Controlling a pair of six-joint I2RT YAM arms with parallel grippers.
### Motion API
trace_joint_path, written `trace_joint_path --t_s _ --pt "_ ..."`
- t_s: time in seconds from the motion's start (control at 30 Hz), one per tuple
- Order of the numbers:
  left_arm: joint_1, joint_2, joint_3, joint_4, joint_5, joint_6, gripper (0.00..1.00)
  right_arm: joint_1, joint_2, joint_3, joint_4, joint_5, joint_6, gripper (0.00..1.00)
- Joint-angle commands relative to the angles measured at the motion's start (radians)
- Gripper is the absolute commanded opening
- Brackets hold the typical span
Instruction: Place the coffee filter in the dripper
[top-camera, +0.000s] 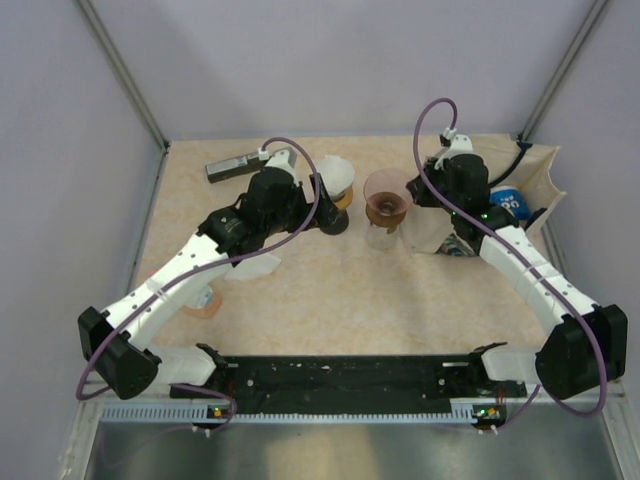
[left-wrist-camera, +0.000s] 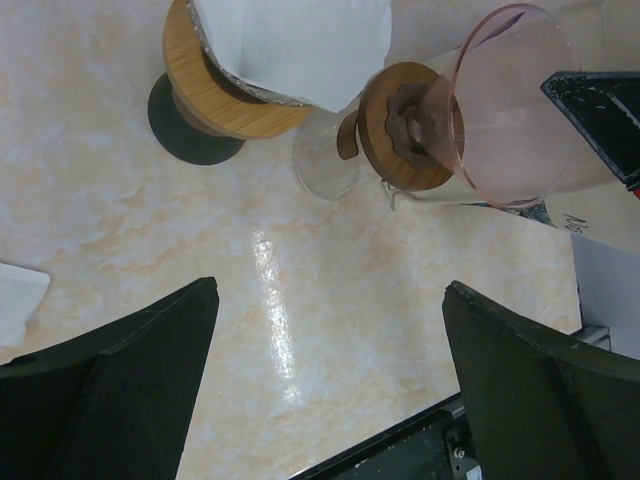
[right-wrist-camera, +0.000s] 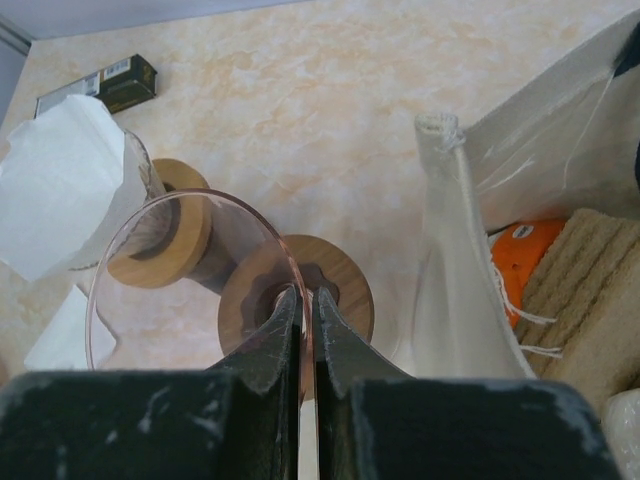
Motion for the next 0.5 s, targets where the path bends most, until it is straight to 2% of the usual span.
trace_joint_path --t_s 0.0,0.47 --pt "0.001 0.03 0.07 0.056 0.051 0.018 0.99 -0.007 -0.061 0.01 -0.045 -0.045 0.0 0.0" --pt "0.001 0.106 0.127 0.059 0.105 0.001 0.99 -0.008 -0.064 -0.022 -0.148 -0.088 0.019 0.0"
